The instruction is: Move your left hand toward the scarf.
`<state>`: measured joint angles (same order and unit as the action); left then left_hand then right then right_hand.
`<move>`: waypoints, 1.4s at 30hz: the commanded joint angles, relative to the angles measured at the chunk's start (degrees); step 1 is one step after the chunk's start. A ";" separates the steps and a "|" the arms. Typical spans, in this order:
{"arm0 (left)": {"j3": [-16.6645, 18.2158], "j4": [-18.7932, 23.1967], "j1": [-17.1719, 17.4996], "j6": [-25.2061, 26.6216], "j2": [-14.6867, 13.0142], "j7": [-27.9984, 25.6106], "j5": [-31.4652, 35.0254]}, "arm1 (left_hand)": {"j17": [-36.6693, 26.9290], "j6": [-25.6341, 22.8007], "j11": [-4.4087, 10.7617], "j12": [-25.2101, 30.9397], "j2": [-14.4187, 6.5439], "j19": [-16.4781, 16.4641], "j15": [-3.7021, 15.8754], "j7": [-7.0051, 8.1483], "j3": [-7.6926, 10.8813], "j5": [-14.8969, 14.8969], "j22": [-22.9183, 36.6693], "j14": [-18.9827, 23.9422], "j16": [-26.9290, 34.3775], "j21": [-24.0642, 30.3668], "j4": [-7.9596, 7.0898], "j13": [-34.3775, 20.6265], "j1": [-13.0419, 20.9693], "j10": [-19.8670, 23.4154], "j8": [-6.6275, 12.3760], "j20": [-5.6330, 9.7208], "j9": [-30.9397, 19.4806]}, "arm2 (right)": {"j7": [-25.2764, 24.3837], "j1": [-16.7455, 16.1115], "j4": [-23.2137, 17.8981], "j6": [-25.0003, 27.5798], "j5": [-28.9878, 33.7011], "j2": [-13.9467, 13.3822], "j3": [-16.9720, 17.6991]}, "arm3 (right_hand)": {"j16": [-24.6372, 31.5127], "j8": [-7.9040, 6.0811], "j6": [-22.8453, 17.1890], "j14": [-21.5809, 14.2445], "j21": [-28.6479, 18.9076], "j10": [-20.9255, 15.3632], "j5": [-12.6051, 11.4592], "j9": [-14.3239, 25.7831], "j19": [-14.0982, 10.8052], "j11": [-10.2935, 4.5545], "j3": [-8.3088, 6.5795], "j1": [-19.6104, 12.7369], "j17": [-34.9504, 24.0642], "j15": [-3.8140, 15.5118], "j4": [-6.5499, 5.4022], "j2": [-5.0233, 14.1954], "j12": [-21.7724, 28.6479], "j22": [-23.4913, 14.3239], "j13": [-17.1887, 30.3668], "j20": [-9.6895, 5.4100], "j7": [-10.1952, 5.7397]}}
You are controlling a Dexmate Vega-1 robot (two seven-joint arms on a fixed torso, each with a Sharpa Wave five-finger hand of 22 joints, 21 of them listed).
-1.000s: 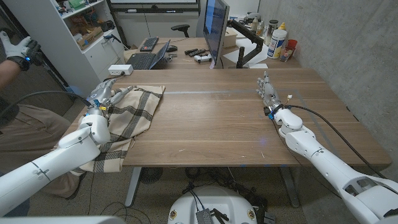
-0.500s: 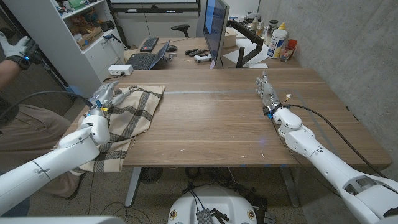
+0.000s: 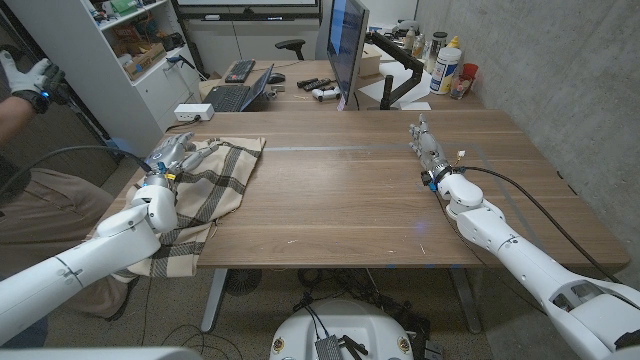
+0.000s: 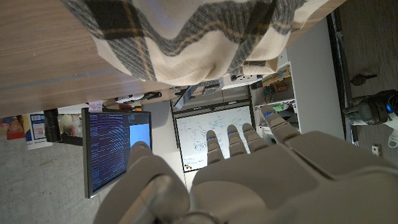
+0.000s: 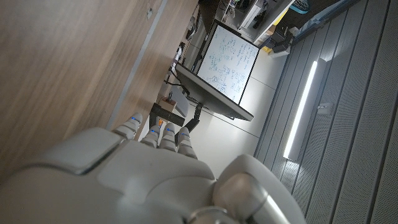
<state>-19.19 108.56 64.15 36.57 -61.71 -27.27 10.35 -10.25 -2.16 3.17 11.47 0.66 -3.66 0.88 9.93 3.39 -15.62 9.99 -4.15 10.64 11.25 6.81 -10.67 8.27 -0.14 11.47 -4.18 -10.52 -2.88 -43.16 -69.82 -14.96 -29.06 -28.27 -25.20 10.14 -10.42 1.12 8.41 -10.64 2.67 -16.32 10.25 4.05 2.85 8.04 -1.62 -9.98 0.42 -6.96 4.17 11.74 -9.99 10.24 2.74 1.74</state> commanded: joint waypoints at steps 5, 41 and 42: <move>-3.37 -2.00 -2.60 -0.07 0.75 1.20 1.76 | -0.15 0.15 0.42 0.11 0.25 0.04 0.05 -0.02 -0.16 -0.09 0.25 -0.44 -0.05 0.02 0.49 -0.17 0.77 0.04 0.05 0.13 -0.26 | -0.21 -1.14 -1.27 0.44 -0.73 -0.79 0.69 | 0.12 -0.39 0.04 0.08 -0.42 -0.05 0.00 0.17 0.10 -0.18 0.38 0.11 -0.18 0.31 -0.21 0.73 0.35 -0.22 0.32 -0.34 -0.23; -6.22 -3.57 -4.42 -0.96 1.73 1.75 4.66 | -0.16 0.07 0.49 0.10 0.20 -0.27 0.13 0.14 -0.06 -0.26 0.24 -0.55 0.05 0.11 0.73 -0.18 1.36 -0.05 -0.01 0.08 -0.28 | 0.83 -2.09 -0.57 -1.42 -1.53 -1.60 1.76 | 0.41 -0.35 0.08 -0.86 -0.47 0.53 0.10 0.18 0.12 -0.33 0.42 0.15 -0.18 0.07 -0.27 0.81 0.14 -0.21 0.32 -0.21 -0.19; -6.21 -3.58 -4.38 -1.11 1.68 1.85 4.61 | -0.16 0.06 0.46 0.10 0.20 -0.27 0.14 0.13 -0.06 -0.27 0.24 -0.56 0.05 0.10 0.74 -0.18 1.37 -0.05 -0.01 0.07 -0.28 | 0.77 -2.17 -0.70 -1.36 -1.61 -1.63 1.83 | 0.40 -0.36 0.06 -0.85 -0.47 0.54 0.11 0.18 0.12 -0.33 0.42 0.15 -0.18 0.10 -0.27 0.81 0.14 -0.21 0.32 -0.21 -0.17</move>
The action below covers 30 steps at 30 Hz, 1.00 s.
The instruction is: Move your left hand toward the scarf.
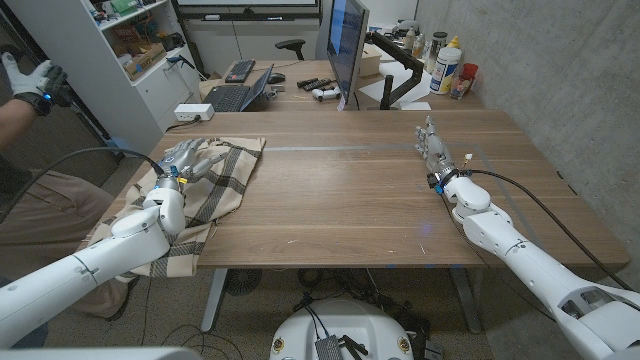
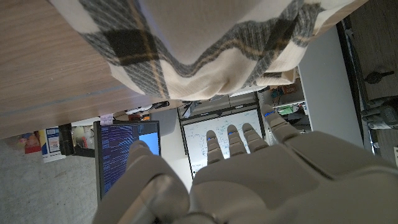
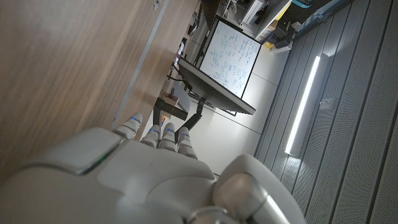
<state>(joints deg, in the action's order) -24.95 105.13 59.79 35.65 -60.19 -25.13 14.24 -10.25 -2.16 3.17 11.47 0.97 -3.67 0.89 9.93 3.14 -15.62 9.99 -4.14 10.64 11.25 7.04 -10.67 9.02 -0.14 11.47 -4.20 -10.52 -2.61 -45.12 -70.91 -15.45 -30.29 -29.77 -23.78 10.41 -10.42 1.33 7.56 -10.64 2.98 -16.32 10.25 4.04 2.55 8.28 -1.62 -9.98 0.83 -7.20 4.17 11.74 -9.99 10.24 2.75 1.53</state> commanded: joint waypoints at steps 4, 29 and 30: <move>-0.52 -0.10 0.11 -0.66 -0.14 -0.07 0.87 | -0.16 0.05 0.63 0.13 -0.11 -0.27 0.19 0.11 0.18 -0.28 0.24 -0.56 0.07 0.10 0.52 -0.19 0.67 0.02 -0.02 0.10 -0.28 | 0.75 -0.61 -0.39 -1.16 -0.55 -0.51 0.64 | 0.11 -0.36 -0.16 0.01 -0.47 0.18 0.11 0.18 0.12 -0.09 0.18 0.14 -0.18 -0.21 -0.03 0.81 0.17 -0.21 0.31 -0.22 -0.01; -1.01 -1.49 0.73 -2.52 0.15 -0.20 1.55 | -0.17 0.37 1.24 0.30 -0.06 -0.59 0.68 0.22 0.18 -0.45 0.24 0.10 0.36 0.17 0.62 -0.19 0.95 0.51 -0.17 0.17 -0.30 | 0.04 -2.24 -3.00 -1.27 -0.23 -1.35 1.01 | 0.13 -0.37 -0.23 -0.16 -0.53 -0.07 0.16 0.17 -0.04 0.10 0.25 0.13 -0.18 -0.34 -0.02 0.73 0.27 -0.21 0.30 -0.20 -0.03; -1.12 -1.73 0.70 -2.90 0.10 -0.12 1.57 | -0.17 0.39 1.20 0.32 -0.05 -0.59 0.70 0.22 0.18 -0.45 0.24 0.09 0.35 0.17 0.62 -0.19 0.95 0.55 -0.17 0.18 -0.30 | -0.04 -2.22 -3.04 -1.18 -0.22 -1.32 1.00 | 0.12 -0.36 -0.20 -0.16 -0.53 -0.04 0.16 0.17 -0.04 0.09 0.25 0.13 -0.18 -0.34 -0.02 0.73 0.26 -0.21 0.30 -0.20 -0.03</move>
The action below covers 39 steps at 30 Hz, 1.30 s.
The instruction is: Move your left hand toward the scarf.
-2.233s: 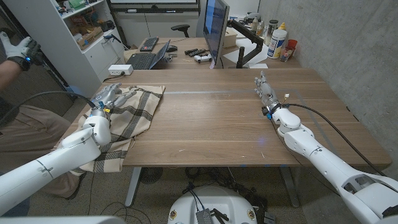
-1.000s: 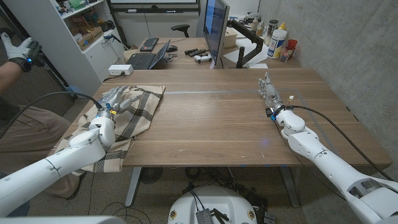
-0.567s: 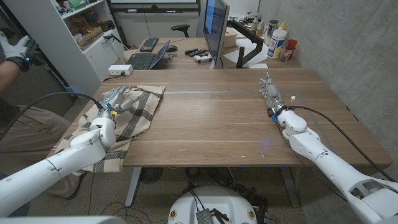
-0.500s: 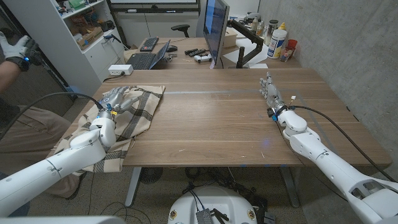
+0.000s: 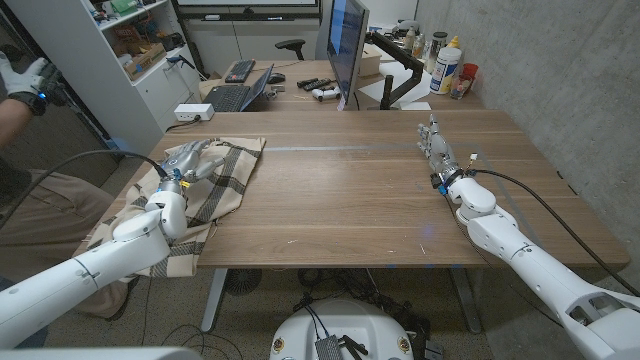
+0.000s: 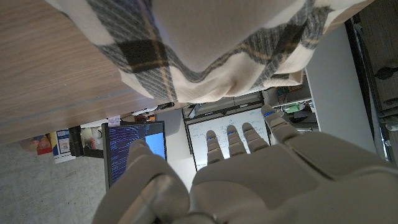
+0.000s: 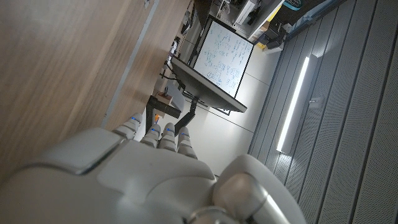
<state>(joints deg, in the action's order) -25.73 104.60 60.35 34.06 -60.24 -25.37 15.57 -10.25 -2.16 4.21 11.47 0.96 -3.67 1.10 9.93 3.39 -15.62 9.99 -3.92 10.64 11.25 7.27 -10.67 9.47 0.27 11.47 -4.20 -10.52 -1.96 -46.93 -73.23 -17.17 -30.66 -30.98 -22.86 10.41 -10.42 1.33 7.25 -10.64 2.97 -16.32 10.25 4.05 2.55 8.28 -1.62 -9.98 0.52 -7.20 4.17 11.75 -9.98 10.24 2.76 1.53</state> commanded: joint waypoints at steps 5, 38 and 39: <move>-0.77 -2.17 -0.15 -2.14 0.56 0.11 0.37 | -0.17 0.43 0.16 0.28 -0.03 -0.62 0.52 0.19 -0.07 -0.49 0.24 -0.16 0.33 0.17 0.40 -0.19 0.54 0.07 -0.19 0.17 -0.30 | -0.91 -0.12 -0.53 0.69 0.43 0.05 -0.08 | 0.13 -0.36 -0.20 0.12 -0.53 -0.05 0.16 0.17 -0.06 0.10 0.27 0.13 -0.18 0.01 -0.01 0.70 0.26 -0.21 0.30 -0.23 -0.04; -2.38 -5.44 -0.86 -5.58 1.18 -0.89 3.70 | -0.18 -0.10 0.15 0.41 0.06 -0.98 0.52 0.33 -0.06 -0.80 0.24 -0.04 0.32 0.21 0.54 -0.21 0.93 0.56 0.03 0.28 -0.32 | -1.59 0.80 -1.21 1.94 1.18 0.38 -0.72 | 0.14 -0.34 -0.19 -0.06 -0.52 -0.18 0.17 0.16 -0.05 0.01 0.32 0.12 -0.17 0.02 -0.01 0.67 0.31 -0.21 0.29 -0.11 -0.11; -2.36 -5.45 -0.85 -5.59 1.19 -0.88 3.71 | -0.18 -0.09 0.16 0.41 0.06 -0.98 0.52 0.37 -0.06 -0.81 0.24 -0.04 0.32 0.21 0.54 -0.21 0.94 0.56 0.02 0.28 -0.32 | -1.59 0.80 -1.22 1.95 1.18 0.38 -0.72 | 0.14 -0.35 -0.22 -0.07 -0.52 -0.18 0.17 0.16 -0.05 0.01 0.32 0.12 -0.17 0.07 -0.01 0.67 0.31 -0.21 0.29 -0.12 -0.12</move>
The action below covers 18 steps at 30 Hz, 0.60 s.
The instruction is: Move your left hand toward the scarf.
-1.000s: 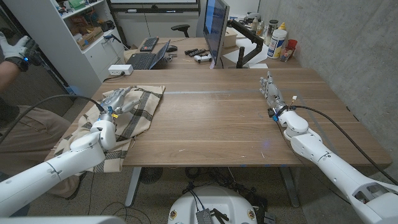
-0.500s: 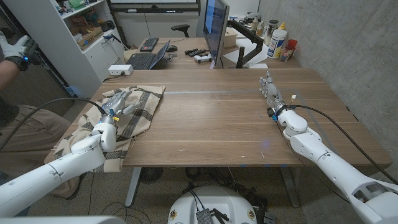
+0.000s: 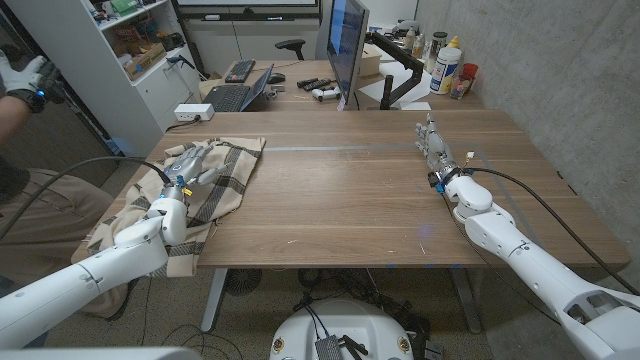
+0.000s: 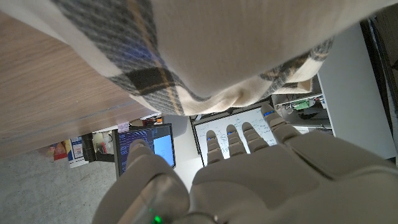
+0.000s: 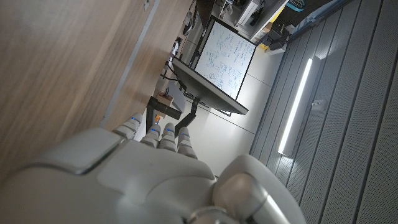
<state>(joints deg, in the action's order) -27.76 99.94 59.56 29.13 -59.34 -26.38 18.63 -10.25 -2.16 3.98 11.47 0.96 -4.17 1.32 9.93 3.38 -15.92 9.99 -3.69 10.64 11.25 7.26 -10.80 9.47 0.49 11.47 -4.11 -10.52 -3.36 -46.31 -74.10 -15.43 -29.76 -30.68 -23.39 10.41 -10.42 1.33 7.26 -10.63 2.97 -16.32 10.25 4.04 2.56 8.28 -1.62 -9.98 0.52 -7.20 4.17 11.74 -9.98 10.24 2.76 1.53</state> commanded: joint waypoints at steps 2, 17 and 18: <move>-0.28 -0.72 -0.01 -0.61 0.35 0.10 0.66 | -0.18 -0.12 0.33 0.40 0.06 -0.48 0.29 0.35 -0.05 -0.54 0.24 -0.27 0.32 0.20 0.56 -0.08 0.98 0.35 0.02 0.20 -0.32 | 0.01 0.20 -0.44 0.30 0.07 0.12 -0.18 | 0.14 -0.36 -0.24 -0.09 -0.52 -0.18 0.17 0.16 -0.05 -0.02 0.32 0.12 -0.17 0.08 -0.01 0.67 0.31 -0.21 0.29 -0.11 -0.08; -0.06 0.36 0.75 -0.23 -0.13 0.13 1.37 | -0.18 -0.32 0.26 0.47 0.09 -0.52 0.24 0.37 -0.04 -0.68 0.24 -0.19 0.33 0.18 0.60 -0.08 1.17 0.61 0.07 0.15 -0.32 | 0.26 -0.44 -0.83 0.36 -0.95 0.08 0.29 | 0.12 -0.34 -0.20 -0.08 -0.51 -0.22 0.18 0.16 -0.03 0.09 0.33 0.11 -0.17 0.10 -0.01 0.70 0.31 -0.21 0.29 -0.09 -0.12; -0.07 0.47 0.77 -0.07 -0.20 0.30 1.42 | -0.18 -0.33 0.26 0.46 0.09 -0.55 0.25 0.39 -0.04 -0.69 0.24 -0.20 0.32 0.19 0.61 -0.08 1.18 0.62 0.07 0.21 -0.32 | 0.34 -0.48 -0.76 0.06 -0.87 0.08 0.28 | 0.11 -0.35 -0.22 -0.07 -0.51 -0.21 0.17 0.16 -0.04 0.10 0.33 0.11 -0.17 0.10 -0.01 0.70 0.31 -0.21 0.29 -0.09 -0.07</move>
<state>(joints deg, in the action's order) -28.06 99.52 59.66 28.67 -59.14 -26.21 19.61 -10.25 -2.16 4.29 11.47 0.96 -4.17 1.31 9.93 3.38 -16.46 9.99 -3.69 10.64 11.25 7.26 -10.80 10.08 0.80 11.47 -4.11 -10.52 -3.32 -46.30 -74.67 -15.06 -30.16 -30.58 -23.41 10.41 -10.42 1.33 7.26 -10.63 2.97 -16.32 10.25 4.04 2.56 8.28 -1.62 -9.98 0.52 -7.20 4.17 11.74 -9.99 10.24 2.76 1.54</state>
